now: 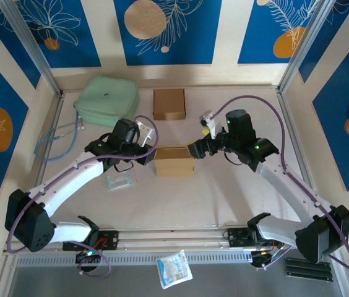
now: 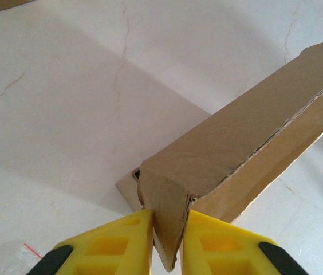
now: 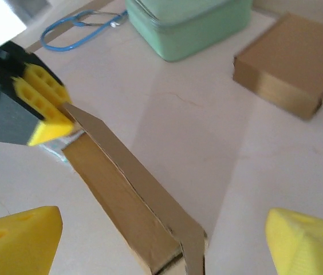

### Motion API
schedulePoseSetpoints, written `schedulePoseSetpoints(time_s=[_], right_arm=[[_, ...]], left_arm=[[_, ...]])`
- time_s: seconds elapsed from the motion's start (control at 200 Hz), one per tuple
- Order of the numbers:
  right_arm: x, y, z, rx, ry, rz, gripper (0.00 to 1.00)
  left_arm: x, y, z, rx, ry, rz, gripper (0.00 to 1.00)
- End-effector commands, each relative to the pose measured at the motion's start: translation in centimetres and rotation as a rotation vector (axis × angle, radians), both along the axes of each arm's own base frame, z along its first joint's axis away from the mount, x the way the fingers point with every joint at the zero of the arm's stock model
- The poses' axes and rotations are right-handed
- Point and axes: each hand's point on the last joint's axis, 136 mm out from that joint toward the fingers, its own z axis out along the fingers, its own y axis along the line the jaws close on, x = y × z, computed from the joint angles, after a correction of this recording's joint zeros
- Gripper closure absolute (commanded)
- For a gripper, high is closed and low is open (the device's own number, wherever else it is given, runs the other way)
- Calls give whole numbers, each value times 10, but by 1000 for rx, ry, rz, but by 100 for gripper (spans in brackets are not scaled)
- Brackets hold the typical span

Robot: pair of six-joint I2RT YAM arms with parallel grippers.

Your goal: Fold the paper box

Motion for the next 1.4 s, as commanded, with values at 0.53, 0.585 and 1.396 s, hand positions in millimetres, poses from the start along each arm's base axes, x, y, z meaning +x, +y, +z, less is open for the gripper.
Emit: schedulePoseSetpoints(time_s=[0.53,0.585,1.396], right_arm=[[-1,-9,-58,19,210,-28,73],[-2,-7,-56,26,209,-22,77],[4,-3,-48,95,424,-178,94]], left_arm=[[1,-6,12,-1,-17,-15,84],[2,-6,13,-6,-20,-16,84],[3,-9,14,-23,-18,-11,85]])
